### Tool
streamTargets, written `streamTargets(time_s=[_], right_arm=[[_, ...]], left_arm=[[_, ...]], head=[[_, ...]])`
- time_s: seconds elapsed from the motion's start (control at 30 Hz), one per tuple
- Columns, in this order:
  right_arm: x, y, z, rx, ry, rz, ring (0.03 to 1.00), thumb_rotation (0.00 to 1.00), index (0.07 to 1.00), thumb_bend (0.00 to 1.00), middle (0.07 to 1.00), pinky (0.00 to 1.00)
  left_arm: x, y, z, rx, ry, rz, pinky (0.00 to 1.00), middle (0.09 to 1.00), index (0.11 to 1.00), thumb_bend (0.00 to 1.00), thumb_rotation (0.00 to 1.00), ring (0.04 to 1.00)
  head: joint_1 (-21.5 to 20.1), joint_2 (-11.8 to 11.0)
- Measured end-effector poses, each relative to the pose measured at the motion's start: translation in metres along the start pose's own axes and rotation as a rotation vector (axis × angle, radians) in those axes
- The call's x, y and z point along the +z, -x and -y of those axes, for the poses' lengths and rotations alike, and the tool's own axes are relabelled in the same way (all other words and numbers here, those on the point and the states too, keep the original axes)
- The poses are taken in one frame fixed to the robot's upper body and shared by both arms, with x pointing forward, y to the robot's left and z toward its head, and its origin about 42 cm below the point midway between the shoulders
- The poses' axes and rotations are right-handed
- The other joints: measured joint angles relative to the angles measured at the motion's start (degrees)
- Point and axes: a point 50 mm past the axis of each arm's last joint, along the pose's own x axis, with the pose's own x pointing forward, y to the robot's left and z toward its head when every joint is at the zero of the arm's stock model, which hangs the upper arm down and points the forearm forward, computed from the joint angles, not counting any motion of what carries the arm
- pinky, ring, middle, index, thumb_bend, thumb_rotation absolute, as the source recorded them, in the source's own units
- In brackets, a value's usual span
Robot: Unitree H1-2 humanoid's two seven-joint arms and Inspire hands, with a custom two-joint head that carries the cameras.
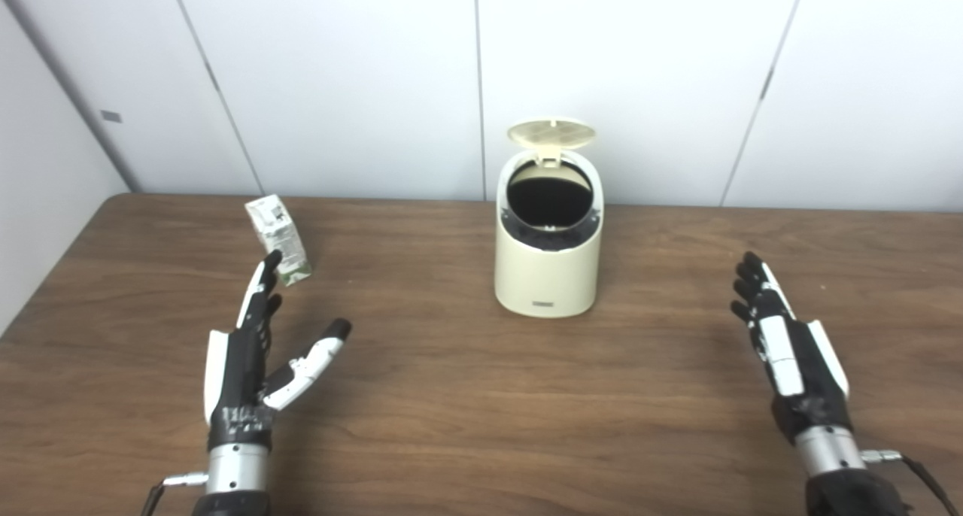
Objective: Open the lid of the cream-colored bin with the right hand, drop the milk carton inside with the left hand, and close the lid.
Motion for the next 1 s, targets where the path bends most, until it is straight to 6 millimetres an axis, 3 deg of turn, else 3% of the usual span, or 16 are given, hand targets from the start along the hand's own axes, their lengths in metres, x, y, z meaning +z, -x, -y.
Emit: streamTargets(time_s=[0.13,0.27,0.47,0.63,0.83,1.0], right_arm=[[0.0,0.0,0.007,0.008,0.017,0.001,0.954,1.0,0.985,0.58,0.964,0.95],[0.002,0.001,0.014,0.002,0.014,0.003,0.94,0.99,0.966,0.59,0.95,0.93],[0.003,0.003,0.013,0.017,-0.005,0.01,0.912,0.96,0.939,0.65,0.921,0.88],[0.009,0.004,0.011,0.027,-0.026,0.019,0.903,0.97,0.923,0.62,0.908,0.86],[0.023,0.006,0.008,0.038,-0.078,0.031,0.899,1.0,0.896,0.53,0.896,0.86],[0.03,0.007,0.008,0.038,-0.079,0.03,0.885,1.0,0.891,0.54,0.887,0.84]], left_arm=[[0.015,-0.022,-0.013,0.045,-0.067,0.031,0.91,0.993,0.982,0.76,0.22,0.965],[0.029,-0.038,-0.031,0.13,-0.167,0.025,0.9,0.977,0.97,0.72,0.25,0.962],[0.031,-0.053,-0.045,0.185,-0.209,-0.043,0.87,0.997,0.997,0.77,0.22,0.969],[0.024,-0.072,-0.055,0.181,-0.265,-0.069,0.89,1.0,1.0,0.81,0.18,0.982],[0.012,-0.092,-0.05,0.147,-0.298,-0.119,0.9,1.0,1.0,0.84,0.17,0.989],[0.003,-0.118,-0.052,0.118,-0.297,-0.144,0.94,0.985,0.995,0.84,0.1,0.993]], head=[[2.63,-0.09],[4.65,-0.53],[6.94,-0.97],[8.61,-0.79],[9.14,-0.79],[9.49,-0.79]])
